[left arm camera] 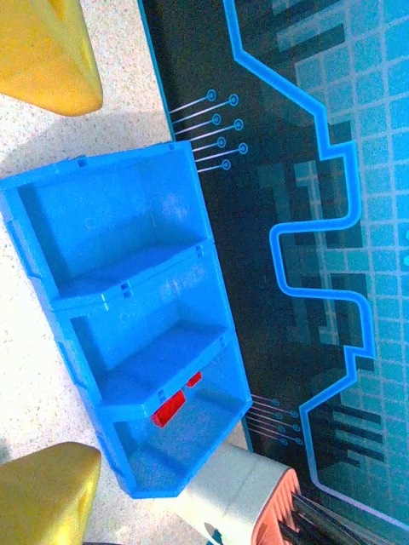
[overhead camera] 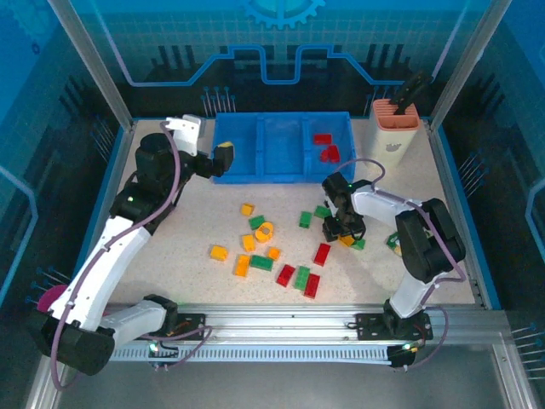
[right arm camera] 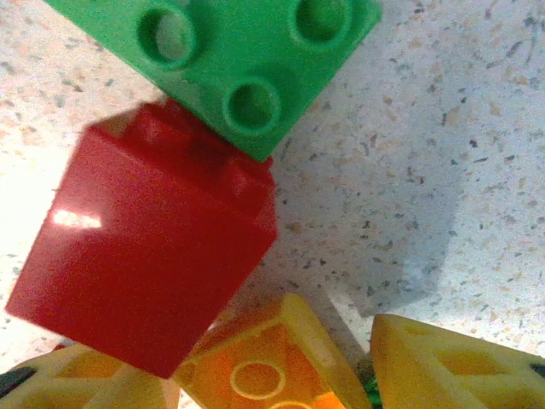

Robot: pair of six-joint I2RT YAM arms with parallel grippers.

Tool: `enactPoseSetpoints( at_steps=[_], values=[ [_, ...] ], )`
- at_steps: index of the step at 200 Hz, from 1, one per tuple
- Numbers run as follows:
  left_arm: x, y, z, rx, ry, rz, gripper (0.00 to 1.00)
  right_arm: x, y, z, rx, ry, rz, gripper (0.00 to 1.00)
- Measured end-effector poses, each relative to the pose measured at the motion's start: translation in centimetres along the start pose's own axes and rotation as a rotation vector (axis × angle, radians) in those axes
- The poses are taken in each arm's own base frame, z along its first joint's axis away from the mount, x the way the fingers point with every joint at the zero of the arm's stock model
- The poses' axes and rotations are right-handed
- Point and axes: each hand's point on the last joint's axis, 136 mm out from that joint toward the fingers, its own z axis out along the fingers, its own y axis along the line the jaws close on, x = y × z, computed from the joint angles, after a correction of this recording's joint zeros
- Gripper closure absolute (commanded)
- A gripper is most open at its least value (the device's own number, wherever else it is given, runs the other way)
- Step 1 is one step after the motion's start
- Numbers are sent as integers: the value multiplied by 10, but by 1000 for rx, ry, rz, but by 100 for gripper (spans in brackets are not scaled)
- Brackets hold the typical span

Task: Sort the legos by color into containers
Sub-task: Pick up the lego from the center of the table.

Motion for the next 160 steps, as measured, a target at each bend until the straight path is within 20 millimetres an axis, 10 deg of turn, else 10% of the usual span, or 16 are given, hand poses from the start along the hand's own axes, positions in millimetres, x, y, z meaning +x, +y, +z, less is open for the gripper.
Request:
enactPoseSetpoints(
  at_steps=[90, 160],
  values=[
    [2, 0, 1, -1, 4, 1, 1, -10, 5, -20, -26, 7, 6, 67],
    [5, 5, 1, -27, 9, 8, 1, -186, 34, -166, -121, -494, -80, 68]
  ],
)
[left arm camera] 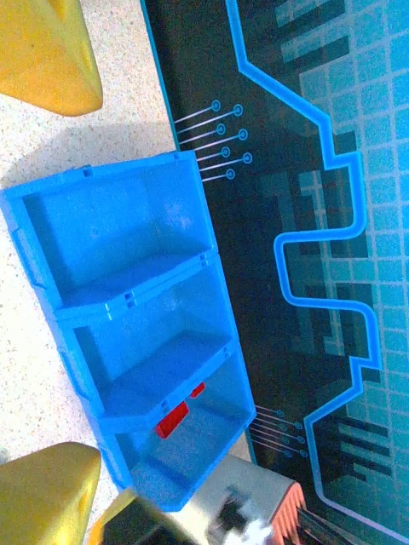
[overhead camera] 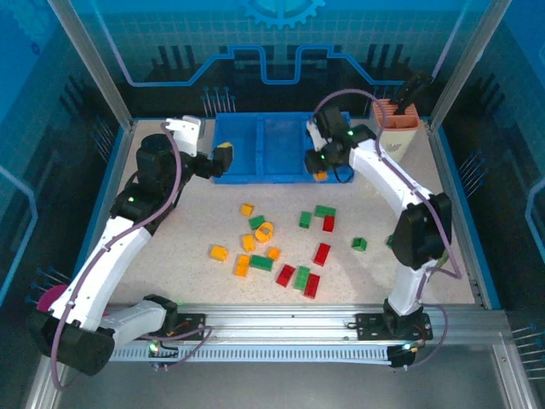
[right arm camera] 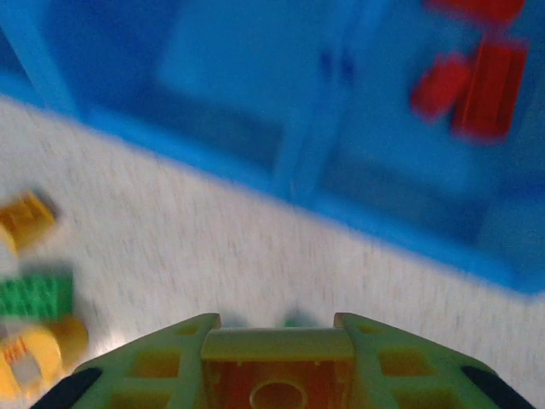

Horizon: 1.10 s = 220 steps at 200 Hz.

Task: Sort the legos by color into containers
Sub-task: Pick up the lego from the center of the table, then place the lego in the container.

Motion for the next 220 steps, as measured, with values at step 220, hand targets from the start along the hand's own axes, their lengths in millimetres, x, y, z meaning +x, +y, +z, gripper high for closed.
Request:
enactPoseSetpoints(
  at_steps=[220],
  values=[
    [156, -39, 25, -2, 488, -55, 1, -68, 43, 160, -50, -30, -192, 50]
  ],
)
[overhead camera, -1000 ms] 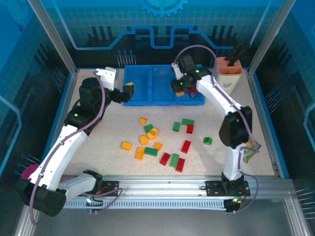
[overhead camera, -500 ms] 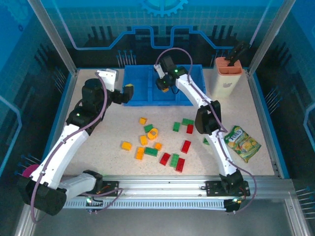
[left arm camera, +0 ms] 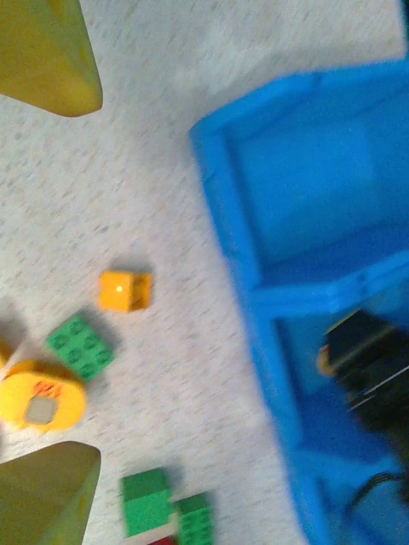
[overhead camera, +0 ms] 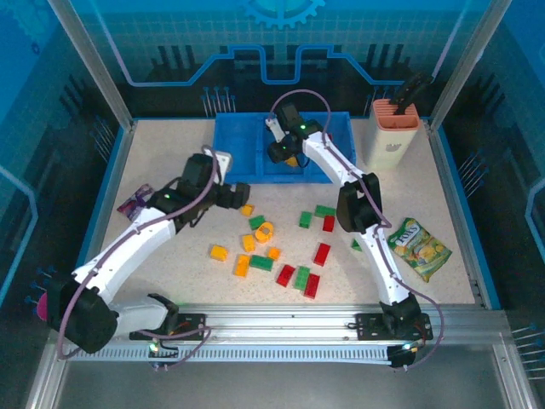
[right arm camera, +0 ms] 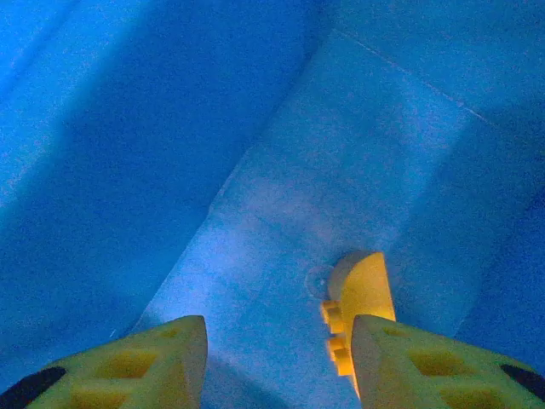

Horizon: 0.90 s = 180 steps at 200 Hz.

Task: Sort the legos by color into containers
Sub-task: Place the lego in the container, then pick up the lego from the center of the table.

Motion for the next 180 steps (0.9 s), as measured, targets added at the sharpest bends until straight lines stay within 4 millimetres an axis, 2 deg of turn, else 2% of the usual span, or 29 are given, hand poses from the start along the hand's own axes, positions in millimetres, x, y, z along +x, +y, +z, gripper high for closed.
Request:
enactPoseSetpoints(
  at_steps=[20, 34, 70, 104, 125, 147, 180],
  values=[
    [30, -28, 7, 39, 85, 34, 1, 0, 2, -9, -13, -4, 0, 49],
    [51, -39, 12, 50, 144, 22, 1, -2, 5, -18, -25, -18, -1, 48],
    [102, -36, 25, 6, 277, -95, 4, -11, 11, -60, -52, -73, -3, 43],
    [124, -40, 38, -22, 349, -202, 11, -14, 13, -110, -56, -142, -4, 40],
    [137, -44, 48, -33, 393, -242, 15, -13, 14, -130, -53, -168, -5, 39],
    [149, -47, 57, -51, 433, -263, 20, -5, 13, -135, -49, -163, 0, 39],
    [164, -48, 67, -79, 478, -273, 26, 12, 6, -126, -54, -121, 32, 39]
  ],
)
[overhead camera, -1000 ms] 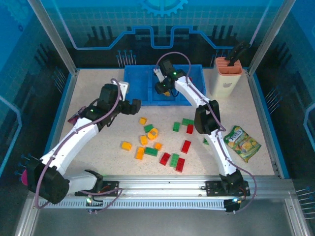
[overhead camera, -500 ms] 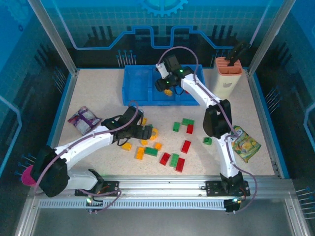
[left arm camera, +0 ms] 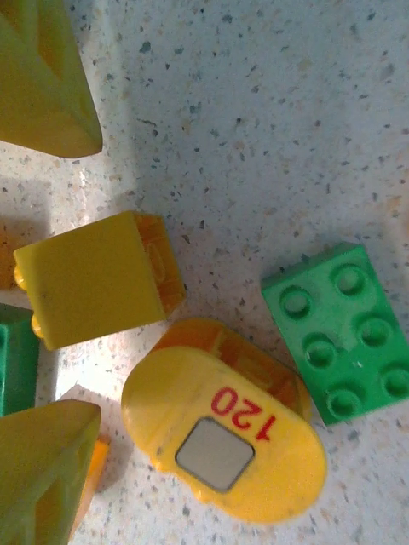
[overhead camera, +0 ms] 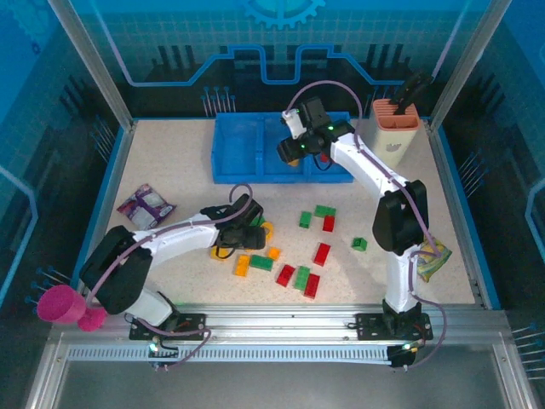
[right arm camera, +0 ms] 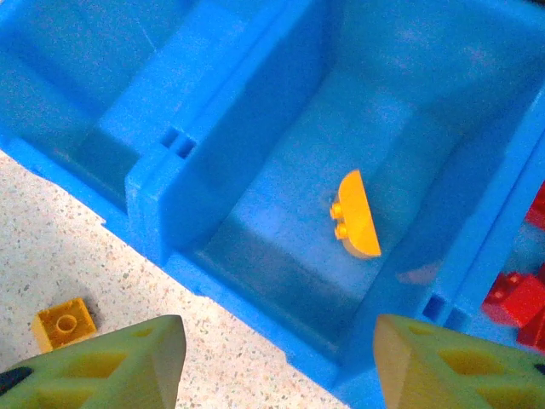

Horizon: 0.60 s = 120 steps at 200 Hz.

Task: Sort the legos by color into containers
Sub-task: Pick up the lego from the center of the table.

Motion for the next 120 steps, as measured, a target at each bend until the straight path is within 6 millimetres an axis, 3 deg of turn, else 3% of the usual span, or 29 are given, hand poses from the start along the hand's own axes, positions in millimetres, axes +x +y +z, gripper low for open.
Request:
enactPoseSetpoints(
  at_steps=[48, 83, 120],
  values=[
    [4, 1, 19, -21, 26, -21, 39, 8, -3, 4, -20, 17, 32, 39],
    [6, 7, 27, -58, 33, -16, 61, 11, -2, 6, -23, 23, 36, 39],
    [6, 9, 26, -74, 30, -14, 76, 18, -3, 4, -18, 36, 38, 39]
  ],
)
